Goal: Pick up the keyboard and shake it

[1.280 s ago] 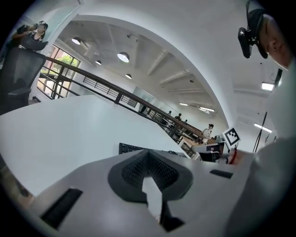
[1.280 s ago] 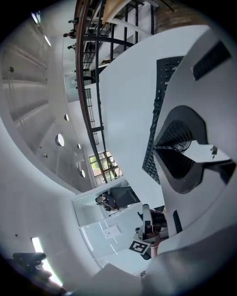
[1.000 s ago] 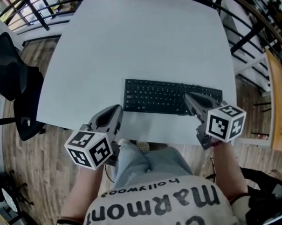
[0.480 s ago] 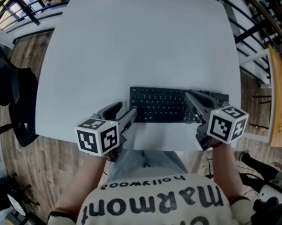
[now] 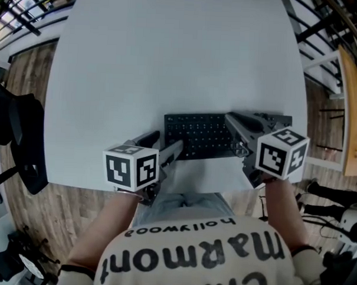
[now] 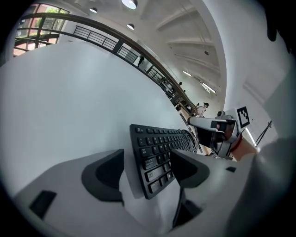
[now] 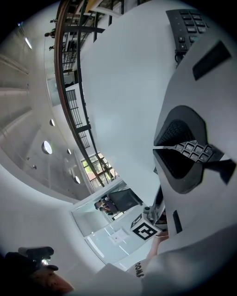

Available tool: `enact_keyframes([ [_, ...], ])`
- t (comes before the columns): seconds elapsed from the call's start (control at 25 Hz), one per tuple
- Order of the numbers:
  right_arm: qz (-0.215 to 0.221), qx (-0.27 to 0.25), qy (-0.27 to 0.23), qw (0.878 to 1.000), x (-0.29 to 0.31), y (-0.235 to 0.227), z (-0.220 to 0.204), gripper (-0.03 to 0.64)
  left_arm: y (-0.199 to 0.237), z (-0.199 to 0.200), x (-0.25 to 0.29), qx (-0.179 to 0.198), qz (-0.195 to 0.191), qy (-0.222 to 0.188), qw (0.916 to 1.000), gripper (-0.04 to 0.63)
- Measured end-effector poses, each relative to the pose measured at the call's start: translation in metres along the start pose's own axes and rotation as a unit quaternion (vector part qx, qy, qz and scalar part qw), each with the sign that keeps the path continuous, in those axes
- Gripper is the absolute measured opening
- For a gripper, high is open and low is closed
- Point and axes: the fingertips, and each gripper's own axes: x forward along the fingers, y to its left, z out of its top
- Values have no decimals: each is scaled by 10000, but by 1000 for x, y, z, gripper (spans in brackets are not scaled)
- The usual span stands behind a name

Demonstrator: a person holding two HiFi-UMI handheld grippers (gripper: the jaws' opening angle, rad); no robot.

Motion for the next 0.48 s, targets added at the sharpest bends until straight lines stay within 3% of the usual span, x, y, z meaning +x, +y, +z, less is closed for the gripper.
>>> enact_keyframes([
  [0.2, -31, 58, -26, 10000, 4, -3, 4, 44, -11, 1, 2, -18, -273, 140, 9995, 311],
  [0.48, 44, 64, -24, 10000, 11, 3, 6, 44, -6, 1, 3, -187, -372, 197, 9989, 311],
])
